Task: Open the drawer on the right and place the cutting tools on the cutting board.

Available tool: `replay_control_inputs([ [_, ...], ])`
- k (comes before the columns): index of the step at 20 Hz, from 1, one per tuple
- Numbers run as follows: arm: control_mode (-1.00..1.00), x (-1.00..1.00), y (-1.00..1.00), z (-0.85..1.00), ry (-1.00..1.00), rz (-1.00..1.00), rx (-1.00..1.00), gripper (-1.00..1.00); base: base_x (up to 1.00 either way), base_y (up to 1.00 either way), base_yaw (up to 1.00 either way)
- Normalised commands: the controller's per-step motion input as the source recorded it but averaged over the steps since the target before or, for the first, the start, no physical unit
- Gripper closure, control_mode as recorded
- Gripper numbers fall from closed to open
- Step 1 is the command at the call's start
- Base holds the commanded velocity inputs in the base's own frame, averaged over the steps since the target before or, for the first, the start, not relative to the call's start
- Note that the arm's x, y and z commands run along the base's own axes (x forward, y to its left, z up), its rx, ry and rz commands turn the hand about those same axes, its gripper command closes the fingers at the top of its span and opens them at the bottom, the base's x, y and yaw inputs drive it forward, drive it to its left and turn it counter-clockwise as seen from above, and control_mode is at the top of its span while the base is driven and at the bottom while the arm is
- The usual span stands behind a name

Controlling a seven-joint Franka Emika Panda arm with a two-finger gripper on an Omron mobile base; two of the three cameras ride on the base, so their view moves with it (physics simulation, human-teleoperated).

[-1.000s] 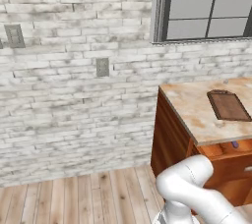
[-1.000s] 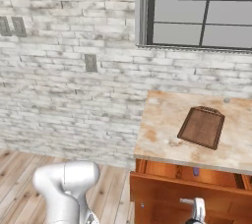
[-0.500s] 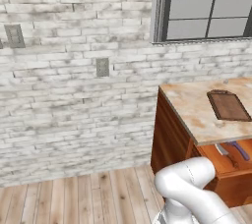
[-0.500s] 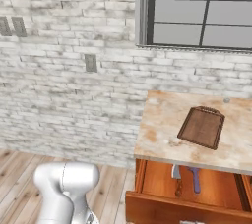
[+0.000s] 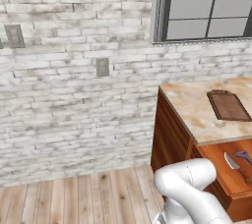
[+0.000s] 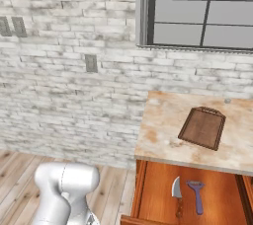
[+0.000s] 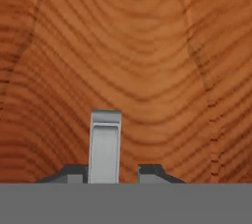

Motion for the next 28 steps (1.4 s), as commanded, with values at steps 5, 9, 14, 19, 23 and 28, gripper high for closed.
replay_control_inputs([
  [5, -1.00, -0.98, -0.22, -0.08, 0.00, 0.00, 0.00, -1.00, 0.00, 0.00, 0.00],
  [9, -1.00, -0.76, -0.25, 0.15, 0.05, 0.00, 0.05, -1.00, 0.00, 0.00, 0.00],
  [14, -1.00, -0.44, 0.00, 0.31, 0.17, 0.00, 0.00, -1.00, 0.00, 0.00, 0.00],
  [19, -1.00, -0.04, 0.00, 0.37, 0.17, 0.00, 0.00, -1.00, 0.00, 0.00, 0.00],
  [23, -1.00, 0.02, 0.00, 0.33, 0.12, 0.02, 0.00, -1.00, 0.00, 0.00, 0.00],
  [28, -1.00, 0.03, 0.01, 0.19, 0.13, 0.00, 0.00, -1.00, 0.00, 0.00, 0.00],
])
